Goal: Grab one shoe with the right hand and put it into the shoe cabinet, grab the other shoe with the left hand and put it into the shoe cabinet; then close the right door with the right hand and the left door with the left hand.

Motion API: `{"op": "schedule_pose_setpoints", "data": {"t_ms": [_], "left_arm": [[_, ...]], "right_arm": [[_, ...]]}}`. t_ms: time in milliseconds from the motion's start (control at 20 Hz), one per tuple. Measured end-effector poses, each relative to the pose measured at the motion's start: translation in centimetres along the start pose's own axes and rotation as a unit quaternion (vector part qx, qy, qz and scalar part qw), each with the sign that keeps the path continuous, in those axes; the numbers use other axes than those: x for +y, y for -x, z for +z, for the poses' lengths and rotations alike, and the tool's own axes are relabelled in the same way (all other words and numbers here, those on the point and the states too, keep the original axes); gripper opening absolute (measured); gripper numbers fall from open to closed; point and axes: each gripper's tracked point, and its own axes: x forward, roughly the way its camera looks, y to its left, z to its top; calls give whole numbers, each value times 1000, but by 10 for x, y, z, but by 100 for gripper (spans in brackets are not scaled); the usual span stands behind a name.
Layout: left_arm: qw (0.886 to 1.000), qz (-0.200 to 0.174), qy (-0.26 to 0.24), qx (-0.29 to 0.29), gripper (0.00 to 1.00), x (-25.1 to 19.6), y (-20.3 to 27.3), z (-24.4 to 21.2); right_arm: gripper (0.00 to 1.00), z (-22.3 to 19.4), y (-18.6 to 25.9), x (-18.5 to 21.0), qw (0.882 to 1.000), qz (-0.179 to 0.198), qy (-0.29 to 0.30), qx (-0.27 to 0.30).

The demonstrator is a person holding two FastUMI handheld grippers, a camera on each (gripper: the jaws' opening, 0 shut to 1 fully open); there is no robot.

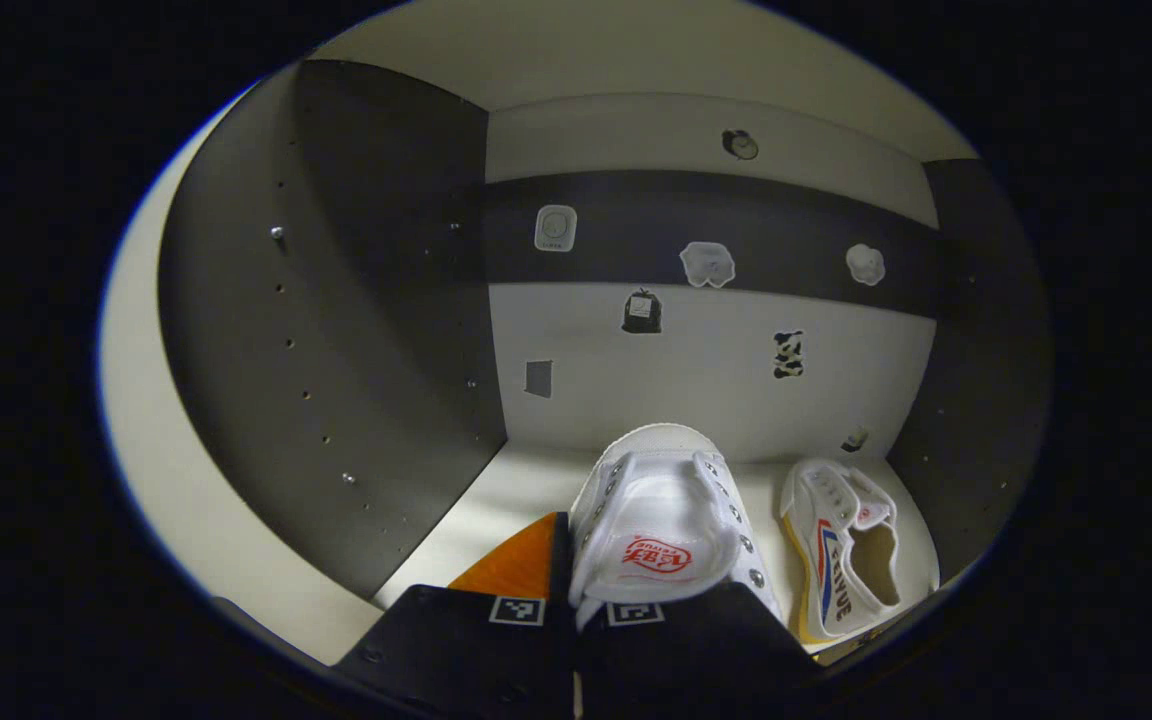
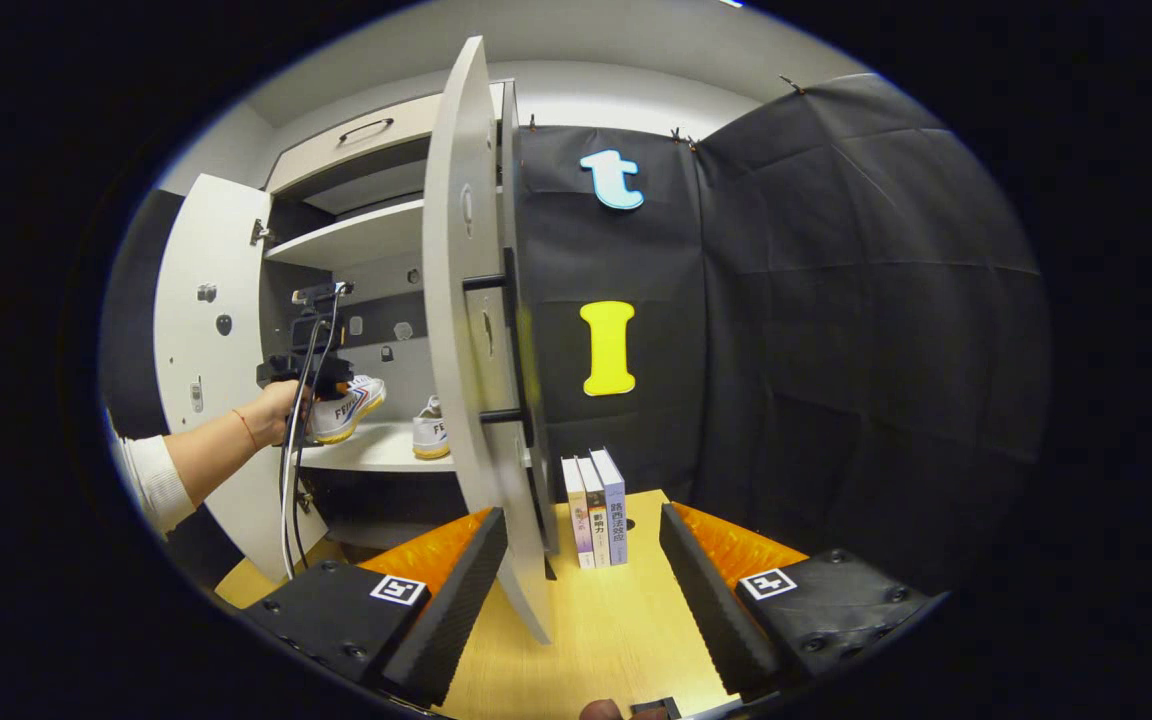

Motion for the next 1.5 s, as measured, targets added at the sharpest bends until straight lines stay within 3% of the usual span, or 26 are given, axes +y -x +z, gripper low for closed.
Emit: {"op": "schedule_pose_setpoints", "data": {"t_ms": [400, 850, 1000, 1150, 1200, 1500], "left_arm": [[998, 37, -32, 33, 8, -2, -64, -14], [994, 41, -60, 79, 10, -5, -78, -43], [994, 31, -69, 80, 17, -7, -72, -43], [994, 26, -64, 79, 30, -4, -63, -44], [995, 20, -59, 75, 28, -5, -59, -43], [997, 14, -61, 45, 56, 3, -32, -40]], "right_arm": [[98, -3, -1, -24, 999, -50, 6, 4], [98, -6, 9, -31, 998, -69, -4, 7], [98, -10, 31, -39, 997, -72, -6, 6], [98, -9, 35, -41, 997, -71, -10, 7], [98, -8, 38, -41, 997, -71, -11, 7], [98, -7, 53, -39, 998, -65, -17, 6]]}}
